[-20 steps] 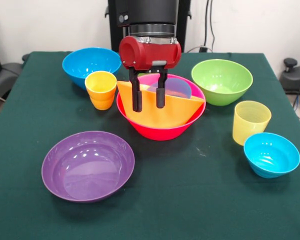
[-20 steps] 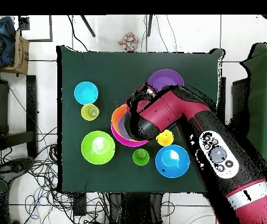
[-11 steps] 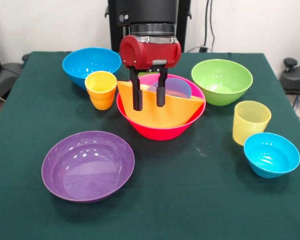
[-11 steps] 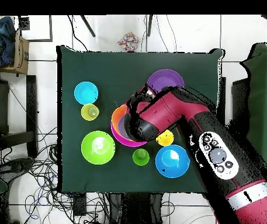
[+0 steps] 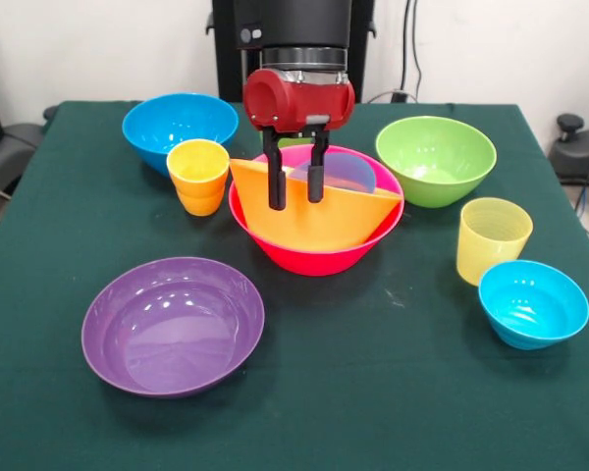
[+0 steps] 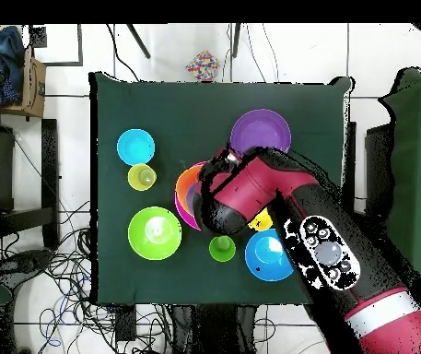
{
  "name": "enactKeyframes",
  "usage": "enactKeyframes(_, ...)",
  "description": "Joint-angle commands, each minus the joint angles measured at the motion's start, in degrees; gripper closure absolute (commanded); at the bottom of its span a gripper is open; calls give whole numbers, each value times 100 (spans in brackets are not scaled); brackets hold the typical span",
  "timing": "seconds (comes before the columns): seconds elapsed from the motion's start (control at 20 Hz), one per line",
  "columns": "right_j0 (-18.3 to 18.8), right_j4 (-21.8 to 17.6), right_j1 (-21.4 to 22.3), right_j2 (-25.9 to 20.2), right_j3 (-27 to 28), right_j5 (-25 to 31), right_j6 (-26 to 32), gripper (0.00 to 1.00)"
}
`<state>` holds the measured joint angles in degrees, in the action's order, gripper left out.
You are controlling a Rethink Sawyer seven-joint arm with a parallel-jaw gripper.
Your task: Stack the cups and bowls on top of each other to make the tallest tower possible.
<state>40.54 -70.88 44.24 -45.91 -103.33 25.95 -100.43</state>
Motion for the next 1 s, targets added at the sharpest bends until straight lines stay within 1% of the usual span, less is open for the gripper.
enactKeyframes(0.05,-492,-965,-31,665,-469,-374,-113,0)
enactKeyframes(0.35,-1114,-1751,-95,1200,-443,-636,-1098,0)
enactKeyframes(0.65,-1711,-2498,-257,1704,-283,-754,-2019,0)
enactKeyframes(0.8,-1904,-2910,-327,1816,-257,-731,-2477,0)
enactKeyframes(1.0,-2024,-3466,-410,1773,-306,-559,-3054,0)
